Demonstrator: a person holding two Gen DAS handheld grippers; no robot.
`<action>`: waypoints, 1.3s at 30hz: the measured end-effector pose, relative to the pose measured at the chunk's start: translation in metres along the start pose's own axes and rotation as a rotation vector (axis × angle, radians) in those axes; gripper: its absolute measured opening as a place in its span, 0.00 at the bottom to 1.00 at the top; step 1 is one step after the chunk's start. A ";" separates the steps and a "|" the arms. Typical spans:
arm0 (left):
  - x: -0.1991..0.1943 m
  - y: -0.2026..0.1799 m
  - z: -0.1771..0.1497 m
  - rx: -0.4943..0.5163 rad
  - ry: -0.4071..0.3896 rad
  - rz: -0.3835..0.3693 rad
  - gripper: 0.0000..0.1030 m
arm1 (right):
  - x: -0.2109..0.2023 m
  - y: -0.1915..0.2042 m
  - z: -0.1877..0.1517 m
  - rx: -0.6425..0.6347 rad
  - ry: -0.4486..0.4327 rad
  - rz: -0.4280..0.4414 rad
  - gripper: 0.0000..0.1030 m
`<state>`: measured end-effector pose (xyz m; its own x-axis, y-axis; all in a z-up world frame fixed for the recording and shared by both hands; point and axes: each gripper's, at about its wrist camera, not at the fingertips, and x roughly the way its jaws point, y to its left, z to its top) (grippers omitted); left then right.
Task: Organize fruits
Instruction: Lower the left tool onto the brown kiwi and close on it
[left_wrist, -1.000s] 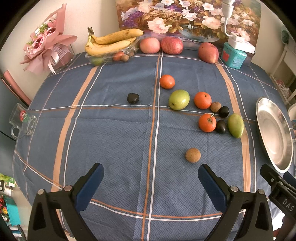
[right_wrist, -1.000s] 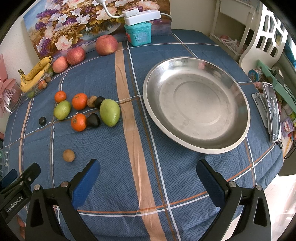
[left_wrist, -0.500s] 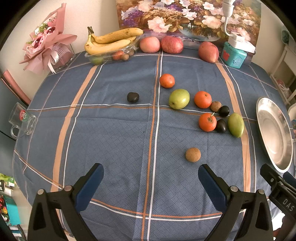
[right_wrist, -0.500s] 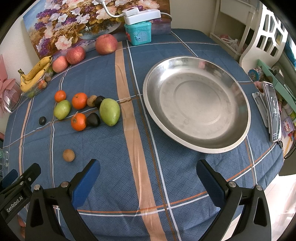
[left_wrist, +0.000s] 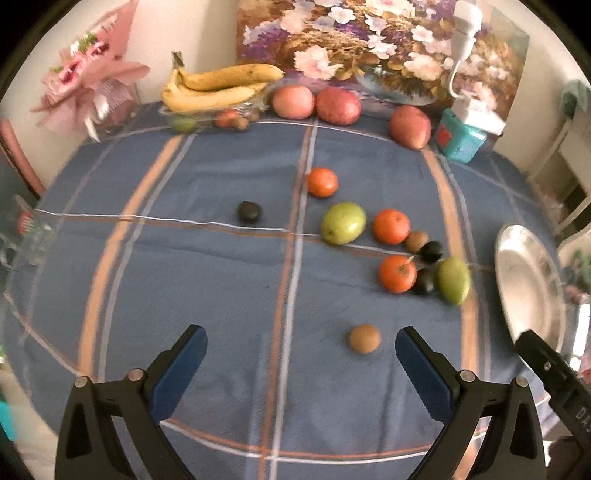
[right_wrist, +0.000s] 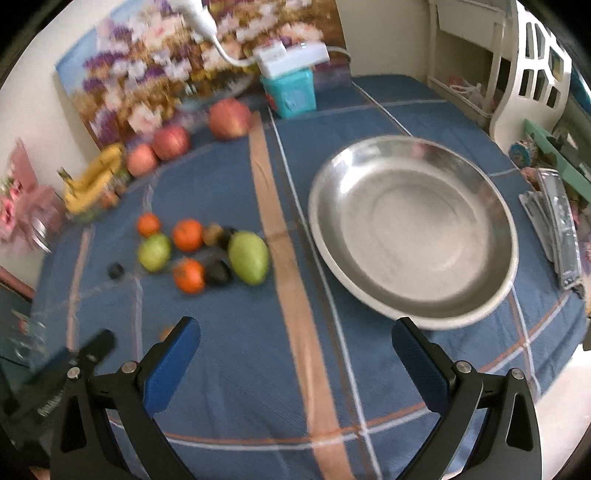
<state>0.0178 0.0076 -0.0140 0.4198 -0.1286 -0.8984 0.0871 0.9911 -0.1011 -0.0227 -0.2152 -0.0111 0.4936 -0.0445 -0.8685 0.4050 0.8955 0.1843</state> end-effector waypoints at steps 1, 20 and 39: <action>0.001 -0.002 0.002 0.003 0.002 -0.004 1.00 | -0.001 0.001 0.003 0.009 -0.014 0.017 1.00; 0.065 -0.045 0.005 0.171 0.186 -0.020 0.86 | 0.035 0.015 0.023 -0.008 0.087 -0.005 1.00; 0.091 -0.081 0.004 0.206 0.266 -0.053 0.32 | 0.050 0.024 0.036 -0.004 0.092 0.000 1.00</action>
<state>0.0530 -0.0848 -0.0858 0.1616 -0.1388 -0.9770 0.2947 0.9517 -0.0865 0.0400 -0.2116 -0.0332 0.4209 -0.0036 -0.9071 0.4017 0.8973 0.1828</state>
